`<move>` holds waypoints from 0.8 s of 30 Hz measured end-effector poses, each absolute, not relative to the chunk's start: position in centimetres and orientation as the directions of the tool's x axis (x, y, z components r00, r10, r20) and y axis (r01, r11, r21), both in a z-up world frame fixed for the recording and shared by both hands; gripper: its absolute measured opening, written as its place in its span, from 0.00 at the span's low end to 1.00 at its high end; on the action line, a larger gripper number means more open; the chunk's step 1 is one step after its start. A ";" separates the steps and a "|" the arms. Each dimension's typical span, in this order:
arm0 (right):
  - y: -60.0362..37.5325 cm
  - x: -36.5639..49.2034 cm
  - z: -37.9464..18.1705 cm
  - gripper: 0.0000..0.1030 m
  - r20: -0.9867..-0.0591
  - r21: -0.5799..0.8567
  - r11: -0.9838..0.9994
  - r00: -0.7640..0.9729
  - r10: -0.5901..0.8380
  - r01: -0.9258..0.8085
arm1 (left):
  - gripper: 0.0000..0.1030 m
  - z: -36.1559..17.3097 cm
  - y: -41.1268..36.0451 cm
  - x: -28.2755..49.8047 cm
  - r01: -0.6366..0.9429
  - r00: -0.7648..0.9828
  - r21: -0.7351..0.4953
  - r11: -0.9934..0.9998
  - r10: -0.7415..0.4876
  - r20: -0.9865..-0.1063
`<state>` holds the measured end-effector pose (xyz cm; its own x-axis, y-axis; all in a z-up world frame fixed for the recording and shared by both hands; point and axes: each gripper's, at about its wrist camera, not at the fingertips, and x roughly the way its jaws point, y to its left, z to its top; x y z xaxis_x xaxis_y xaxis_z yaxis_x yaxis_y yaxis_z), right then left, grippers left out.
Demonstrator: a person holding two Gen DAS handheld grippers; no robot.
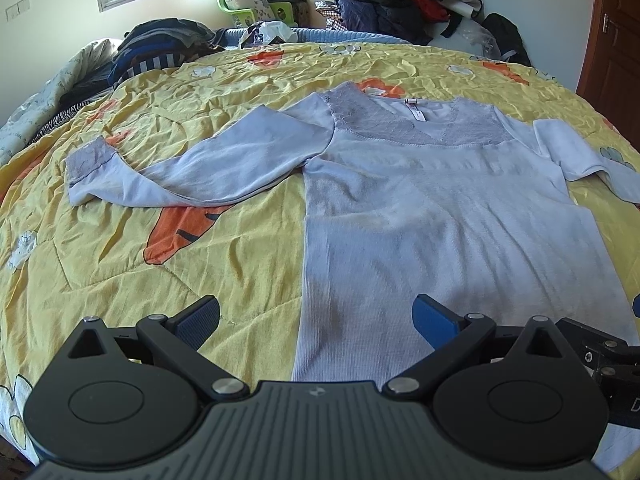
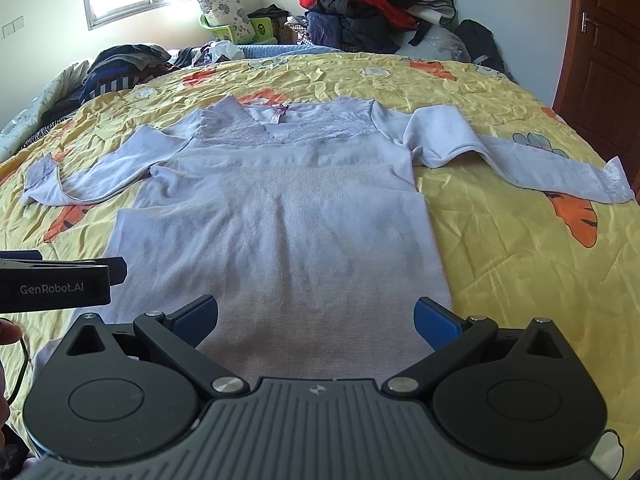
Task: Fold small clothes
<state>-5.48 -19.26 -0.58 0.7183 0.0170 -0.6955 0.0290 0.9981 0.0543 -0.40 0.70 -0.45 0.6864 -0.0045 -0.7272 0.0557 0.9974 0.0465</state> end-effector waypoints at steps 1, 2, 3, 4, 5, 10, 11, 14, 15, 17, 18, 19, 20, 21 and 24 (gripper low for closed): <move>-19.3 -5.5 -0.6 1.00 -0.695 0.056 0.998 0.719 0.019 0.028 | 1.00 -0.5 0.7 -0.4 0.057 0.687 0.048 0.997 -0.004 -0.727; -19.3 -5.5 -0.6 1.00 -0.694 0.058 0.998 0.719 0.021 0.027 | 1.00 -0.5 0.7 -0.4 0.057 0.687 0.048 0.997 -0.004 -0.727; -19.3 -5.5 -0.6 1.00 -0.694 0.059 0.998 0.719 0.022 0.027 | 1.00 -0.5 0.7 -0.4 0.057 0.686 0.049 0.997 -0.004 -0.727; -19.3 -5.5 -0.6 1.00 -0.694 0.060 0.998 0.720 0.023 0.026 | 1.00 -0.5 0.7 -0.4 0.057 0.686 0.049 0.997 -0.003 -0.727; -19.3 -5.5 -0.6 1.00 -0.693 0.061 0.998 0.720 0.024 0.025 | 1.00 -0.5 0.7 -0.4 0.057 0.686 0.049 0.997 -0.003 -0.728; -19.4 -5.5 -0.6 1.00 -0.689 0.072 0.997 0.724 0.034 0.021 | 1.00 -0.7 0.7 -0.4 0.052 0.684 0.049 0.997 0.001 -0.730; -19.5 -5.5 -0.6 1.00 -0.688 0.074 0.997 0.725 0.036 0.021 | 1.00 -0.7 0.6 -0.3 0.052 0.683 0.050 0.997 0.001 -0.730; -19.5 -5.5 -0.6 1.00 -0.686 0.082 0.996 0.726 0.040 0.022 | 1.00 -0.7 0.6 -0.3 0.052 0.682 0.050 0.997 0.001 -0.731; -19.6 -5.5 -0.6 1.00 -0.685 0.086 0.996 0.727 0.044 0.021 | 1.00 -0.7 0.6 -0.3 0.052 0.682 0.049 0.997 0.001 -0.731; -19.7 -5.5 -0.6 1.00 -0.682 0.096 0.995 0.729 0.054 0.017 | 1.00 -0.7 0.6 -0.3 0.052 0.682 0.051 0.997 0.002 -0.731; -19.7 -5.5 -0.6 1.00 -0.681 0.100 0.995 0.730 0.057 0.016 | 1.00 -0.7 0.6 -0.3 0.053 0.683 0.051 0.997 0.002 -0.731; -19.8 -5.5 -0.5 1.00 -0.679 0.105 0.994 0.732 0.061 0.014 | 1.00 -0.7 0.6 -0.3 0.053 0.682 0.052 0.997 0.002 -0.731; -19.8 -5.6 -0.5 1.00 -0.676 0.109 0.994 0.734 0.065 0.012 | 1.00 -0.7 0.6 -0.3 0.052 0.683 0.051 0.997 0.002 -0.731; -19.8 -5.6 -0.6 1.00 -0.673 0.112 0.994 0.736 0.069 0.009 | 1.00 -0.7 0.6 -0.3 0.052 0.683 0.052 0.997 0.002 -0.731; -20.0 -5.6 -0.6 1.00 -0.670 0.123 0.992 0.738 0.079 0.006 | 1.00 -0.7 0.6 -0.3 0.053 0.683 0.050 0.997 0.001 -0.731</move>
